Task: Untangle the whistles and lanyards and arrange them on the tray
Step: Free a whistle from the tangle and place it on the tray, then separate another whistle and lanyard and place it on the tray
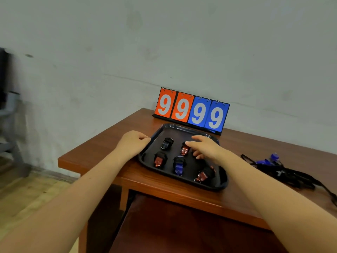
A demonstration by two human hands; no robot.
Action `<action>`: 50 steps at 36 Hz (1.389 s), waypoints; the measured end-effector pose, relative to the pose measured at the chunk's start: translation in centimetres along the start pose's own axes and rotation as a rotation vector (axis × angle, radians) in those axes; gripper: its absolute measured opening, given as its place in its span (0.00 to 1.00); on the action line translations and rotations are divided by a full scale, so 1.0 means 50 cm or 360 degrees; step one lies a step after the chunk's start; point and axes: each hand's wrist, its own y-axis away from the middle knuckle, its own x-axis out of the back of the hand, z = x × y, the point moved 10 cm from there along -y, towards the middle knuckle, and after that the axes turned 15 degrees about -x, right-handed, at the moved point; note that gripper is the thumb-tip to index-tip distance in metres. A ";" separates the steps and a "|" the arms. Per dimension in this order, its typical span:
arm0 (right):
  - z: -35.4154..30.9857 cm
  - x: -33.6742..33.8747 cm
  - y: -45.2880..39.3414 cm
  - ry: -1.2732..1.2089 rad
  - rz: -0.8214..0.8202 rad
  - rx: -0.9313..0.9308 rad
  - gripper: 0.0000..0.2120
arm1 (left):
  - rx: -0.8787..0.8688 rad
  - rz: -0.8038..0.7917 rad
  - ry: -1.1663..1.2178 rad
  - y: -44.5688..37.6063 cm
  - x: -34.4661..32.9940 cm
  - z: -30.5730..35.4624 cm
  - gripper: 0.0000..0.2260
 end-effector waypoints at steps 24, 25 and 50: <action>0.302 0.382 0.251 0.0560 0.1074 0.0229 0.10 | -0.0825 -0.0176 0.0088 -0.052 -0.232 0.511 0.12; 0.320 0.388 0.252 0.0639 0.1092 0.0213 0.10 | -0.0831 -0.0204 0.0120 -0.052 -0.257 0.530 0.12; 0.365 0.480 0.134 0.0568 0.1256 0.0336 0.11 | -0.0514 -0.0440 -0.0080 -0.189 -0.609 0.563 0.18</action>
